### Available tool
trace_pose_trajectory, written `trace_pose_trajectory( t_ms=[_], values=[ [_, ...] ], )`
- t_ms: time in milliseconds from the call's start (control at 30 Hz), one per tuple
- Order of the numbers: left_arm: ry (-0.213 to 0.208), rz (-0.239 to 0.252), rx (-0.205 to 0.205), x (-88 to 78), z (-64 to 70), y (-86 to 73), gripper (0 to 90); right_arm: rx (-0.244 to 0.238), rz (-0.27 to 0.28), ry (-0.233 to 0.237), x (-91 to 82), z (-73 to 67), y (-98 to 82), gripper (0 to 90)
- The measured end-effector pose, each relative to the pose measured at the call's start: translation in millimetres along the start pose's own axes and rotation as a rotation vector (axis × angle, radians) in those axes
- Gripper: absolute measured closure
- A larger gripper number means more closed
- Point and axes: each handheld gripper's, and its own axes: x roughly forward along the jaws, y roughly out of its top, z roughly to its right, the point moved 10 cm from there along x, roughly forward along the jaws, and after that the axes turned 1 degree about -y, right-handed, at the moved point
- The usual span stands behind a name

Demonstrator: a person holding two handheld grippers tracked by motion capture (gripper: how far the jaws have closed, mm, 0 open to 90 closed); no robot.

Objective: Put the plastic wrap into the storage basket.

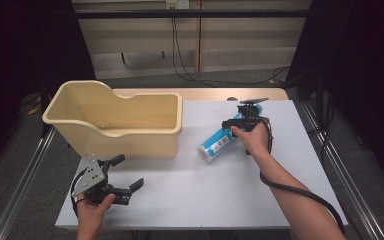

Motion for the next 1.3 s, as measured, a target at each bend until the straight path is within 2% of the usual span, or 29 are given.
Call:
trace_pose_trajectory(
  t_ms=[200, 300, 433, 467, 500, 533, 633, 900, 1000, 1067, 1133, 1233, 1300],
  values=[
    [-0.003, -0.006, -0.002, 1.4, 1.6, 0.2, 0.2, 0.019, -0.023, 0.004, -7.9, 7.9, -6.3, 4.1],
    [-0.01, -0.01, 0.002, 3.9, 3.1, 0.6, 0.2, 0.036, -0.017, -0.001, -8.7, 8.9, -4.9, 0.9],
    [-0.02, -0.019, 0.002, 7.6, 4.0, -1.3, 0.2, 0.035, -0.022, -0.021, -2.6, 5.8, -5.2, 0.0],
    [-0.022, -0.021, 0.001, 8.1, 3.9, -1.9, 0.2, 0.036, -0.036, -0.006, 0.5, 3.8, -6.2, 0.0],
    [-0.025, -0.02, 0.002, 8.6, 3.6, -2.3, 0.2, 0.053, -0.048, 0.0, 3.2, 2.3, -6.9, 0.0],
    [-0.025, -0.023, -0.001, 8.7, 3.4, -3.0, 0.2, 0.074, -0.047, -0.018, 5.6, 2.8, -6.4, 0.0],
    [-0.026, -0.025, 0.001, 7.7, 2.2, -4.0, 0.2, 0.088, -0.054, -0.032, 9.2, 1.2, -5.1, 0.0],
    [-0.013, -0.018, -0.006, 3.2, 0.7, -3.4, 0.2, 0.115, -0.08, -0.017, 12.1, 2.0, -8.1, 0.0],
    [-0.012, -0.019, -0.003, 2.7, 1.8, -3.2, 0.2, 0.113, -0.117, -0.03, 10.6, 4.4, -13.0, 0.0],
    [-0.008, -0.021, -0.003, 2.5, 2.4, -3.1, 0.2, 0.076, -0.153, -0.051, 12.0, 7.8, -19.8, 0.0],
    [-0.008, -0.02, 0.002, 1.3, 2.4, -2.5, 0.2, 0.08, -0.191, -0.068, 15.9, 13.4, -28.3, 0.0],
    [0.001, -0.018, 0.003, -0.2, 0.7, -2.8, 0.3, 0.097, -0.232, -0.046, 15.4, 21.0, -35.4, 2.2],
    [0.003, -0.021, -0.001, 0.1, -0.1, -3.7, 0.4, 0.091, -0.255, -0.035, 10.2, 23.8, -36.3, 2.9]
  ],
)
